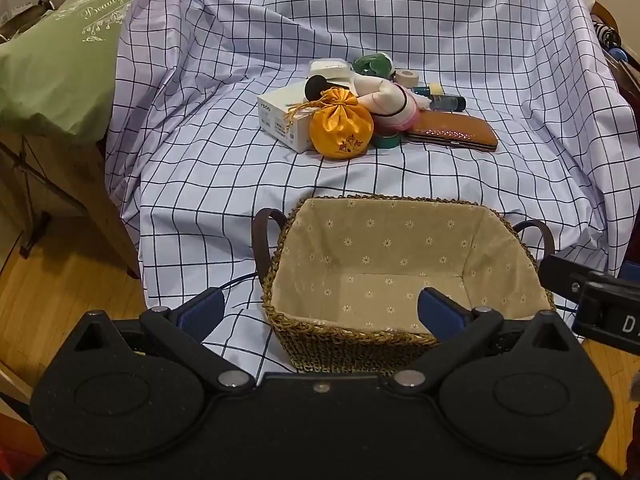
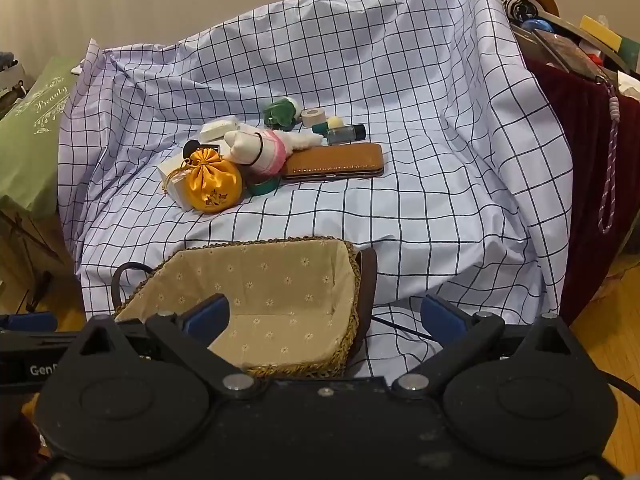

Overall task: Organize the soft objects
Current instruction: 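Move both tools from the basket toward the pile of items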

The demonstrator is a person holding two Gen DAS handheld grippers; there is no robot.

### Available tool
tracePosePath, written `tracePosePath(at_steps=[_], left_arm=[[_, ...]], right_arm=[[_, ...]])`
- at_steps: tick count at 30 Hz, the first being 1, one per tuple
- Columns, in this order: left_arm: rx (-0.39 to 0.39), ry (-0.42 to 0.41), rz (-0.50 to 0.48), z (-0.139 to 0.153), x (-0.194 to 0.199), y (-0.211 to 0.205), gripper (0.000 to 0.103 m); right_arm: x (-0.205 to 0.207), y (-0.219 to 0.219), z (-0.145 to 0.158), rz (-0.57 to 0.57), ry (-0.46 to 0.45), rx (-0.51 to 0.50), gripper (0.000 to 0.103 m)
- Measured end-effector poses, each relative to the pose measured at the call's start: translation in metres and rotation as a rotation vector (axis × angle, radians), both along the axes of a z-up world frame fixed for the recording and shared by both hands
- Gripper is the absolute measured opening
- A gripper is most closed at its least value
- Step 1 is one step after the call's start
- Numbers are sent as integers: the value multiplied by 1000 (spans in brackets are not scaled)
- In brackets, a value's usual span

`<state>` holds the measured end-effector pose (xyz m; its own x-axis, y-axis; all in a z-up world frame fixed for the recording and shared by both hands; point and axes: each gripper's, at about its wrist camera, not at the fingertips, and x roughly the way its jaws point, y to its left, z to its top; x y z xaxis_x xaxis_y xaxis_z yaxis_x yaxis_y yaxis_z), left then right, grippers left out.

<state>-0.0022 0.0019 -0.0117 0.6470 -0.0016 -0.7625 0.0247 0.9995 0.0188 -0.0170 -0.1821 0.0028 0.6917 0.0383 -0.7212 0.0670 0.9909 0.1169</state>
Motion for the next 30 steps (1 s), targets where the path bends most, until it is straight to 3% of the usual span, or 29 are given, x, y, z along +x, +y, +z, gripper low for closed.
tracePosePath(at_steps=[26, 30], left_arm=[[30, -3, 12, 6, 2, 0, 100], [27, -36, 15, 10, 0, 2, 100]], right_arm=[[4, 0, -4, -10, 34, 11, 102], [3, 0, -4, -10, 33, 11, 102]])
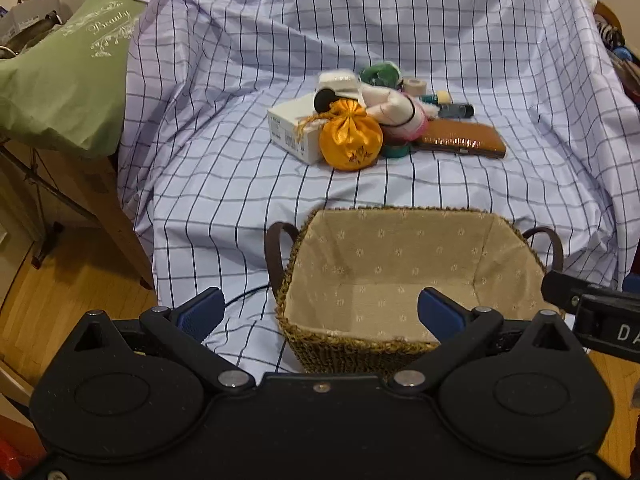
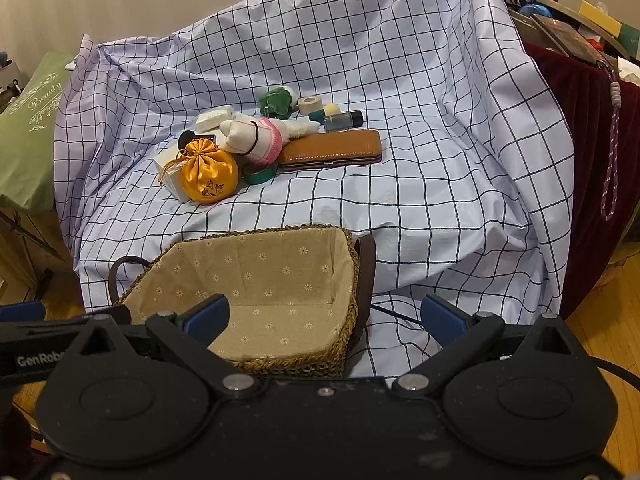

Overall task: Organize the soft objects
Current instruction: 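Move both tools from the basket toward the pile of items, then close the right gripper on the white-and-pink sock bundle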

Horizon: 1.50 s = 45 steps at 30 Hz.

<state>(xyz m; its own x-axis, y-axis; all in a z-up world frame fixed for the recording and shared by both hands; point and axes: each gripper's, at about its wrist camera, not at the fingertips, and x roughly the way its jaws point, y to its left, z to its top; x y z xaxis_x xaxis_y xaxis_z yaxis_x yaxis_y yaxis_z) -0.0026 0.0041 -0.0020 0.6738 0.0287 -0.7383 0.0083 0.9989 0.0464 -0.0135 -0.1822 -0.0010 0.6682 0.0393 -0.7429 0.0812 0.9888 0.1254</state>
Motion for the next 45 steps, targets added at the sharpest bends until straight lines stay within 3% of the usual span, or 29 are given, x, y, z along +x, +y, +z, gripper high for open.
tracePosePath(at_steps=[11, 21, 37, 45], left_arm=[[-21, 1, -20, 1, 8, 2, 100], [-50, 14, -12, 1, 34, 12, 100], [-76, 31, -25, -7, 103, 23, 100], [-104, 52, -26, -19, 137, 30, 99]], right_arm=[[6, -6, 2, 0, -29, 29, 102], [37, -14, 12, 5, -58, 79, 102], [131, 4, 27, 87, -171, 86, 102], [204, 20, 6, 152, -78, 128, 102]])
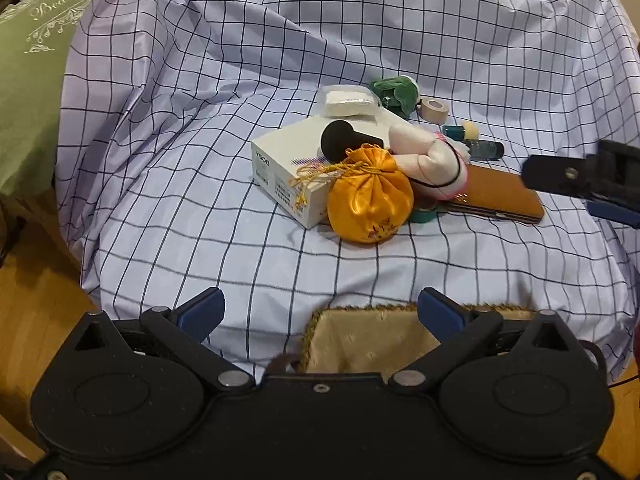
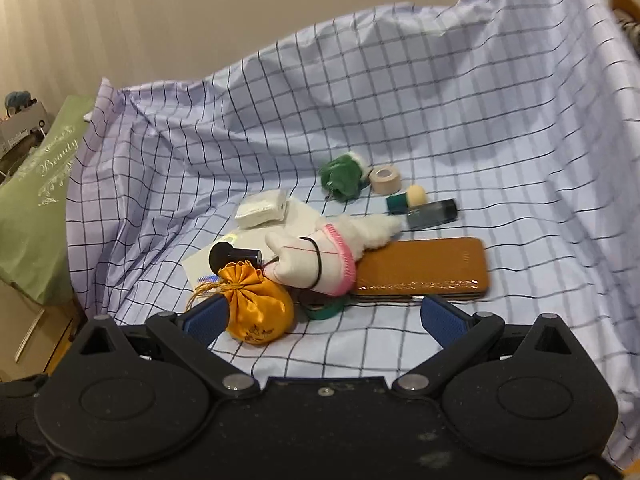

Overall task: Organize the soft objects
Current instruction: 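Close the right gripper on the white-and-pink sock bundle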

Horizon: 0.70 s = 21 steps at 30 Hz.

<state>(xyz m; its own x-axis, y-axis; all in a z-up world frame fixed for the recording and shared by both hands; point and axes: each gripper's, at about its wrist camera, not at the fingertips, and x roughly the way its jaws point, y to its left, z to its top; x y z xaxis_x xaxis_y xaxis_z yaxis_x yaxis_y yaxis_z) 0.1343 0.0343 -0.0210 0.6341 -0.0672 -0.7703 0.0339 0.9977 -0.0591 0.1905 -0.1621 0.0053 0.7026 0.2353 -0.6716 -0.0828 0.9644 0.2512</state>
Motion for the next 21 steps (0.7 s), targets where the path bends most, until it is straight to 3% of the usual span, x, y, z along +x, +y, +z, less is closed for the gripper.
tracePosePath(at_steps=[12, 21], left_arm=[[-4, 2, -25, -12, 31, 4, 99], [0, 15, -36, -20, 46, 4, 99]], right_arm=[[82, 35, -39, 40, 54, -7, 99], [113, 40, -66, 35, 126, 2, 91]])
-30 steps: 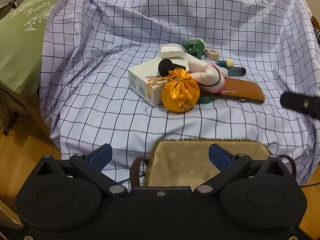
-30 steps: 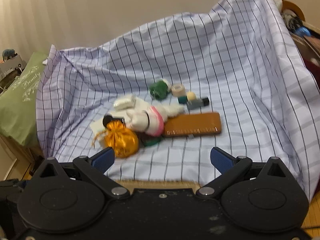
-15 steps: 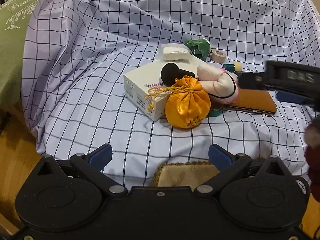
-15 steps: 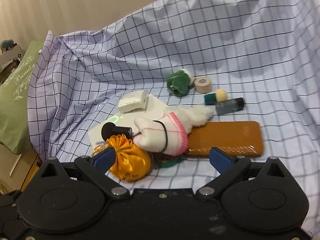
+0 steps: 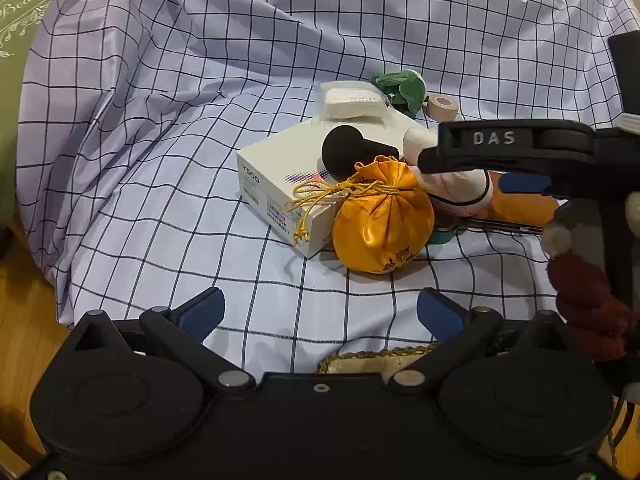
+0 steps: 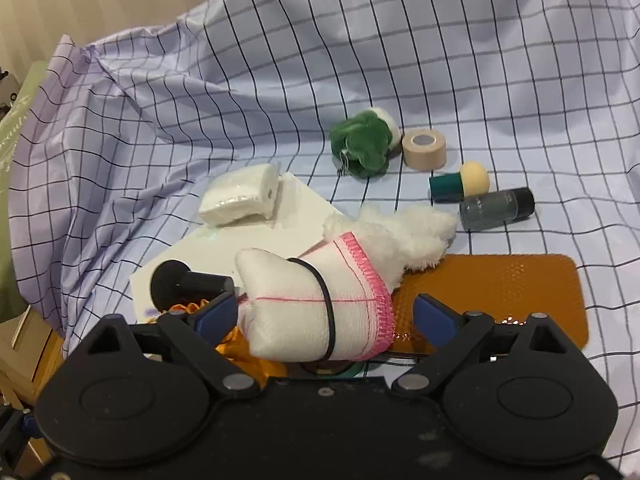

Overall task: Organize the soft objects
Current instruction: 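Close the right gripper on the white-and-pink sock bundle, then lift the sock bundle with the right gripper while the left gripper grasps the black-tipped stick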

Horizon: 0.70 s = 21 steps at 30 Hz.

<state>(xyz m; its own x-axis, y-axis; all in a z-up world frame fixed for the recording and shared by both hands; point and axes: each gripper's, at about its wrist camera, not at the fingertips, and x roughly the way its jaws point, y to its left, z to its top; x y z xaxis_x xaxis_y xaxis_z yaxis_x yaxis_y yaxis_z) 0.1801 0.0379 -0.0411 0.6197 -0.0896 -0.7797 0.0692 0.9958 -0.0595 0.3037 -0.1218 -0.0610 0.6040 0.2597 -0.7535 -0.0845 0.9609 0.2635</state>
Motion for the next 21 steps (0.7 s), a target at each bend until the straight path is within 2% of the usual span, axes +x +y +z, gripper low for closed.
tracePosePath(at_steps=[3, 14, 21], left_arm=[[2, 5, -6, -2, 5, -2, 99], [10, -24, -26, -1, 19, -16, 99], [45, -94, -35, 11, 27, -26, 99]], right_arm=[[2, 2, -3, 23, 11, 24, 77], [-9, -5, 11, 45, -31, -1, 76], [-23, -19, 33, 34, -106, 22, 76]])
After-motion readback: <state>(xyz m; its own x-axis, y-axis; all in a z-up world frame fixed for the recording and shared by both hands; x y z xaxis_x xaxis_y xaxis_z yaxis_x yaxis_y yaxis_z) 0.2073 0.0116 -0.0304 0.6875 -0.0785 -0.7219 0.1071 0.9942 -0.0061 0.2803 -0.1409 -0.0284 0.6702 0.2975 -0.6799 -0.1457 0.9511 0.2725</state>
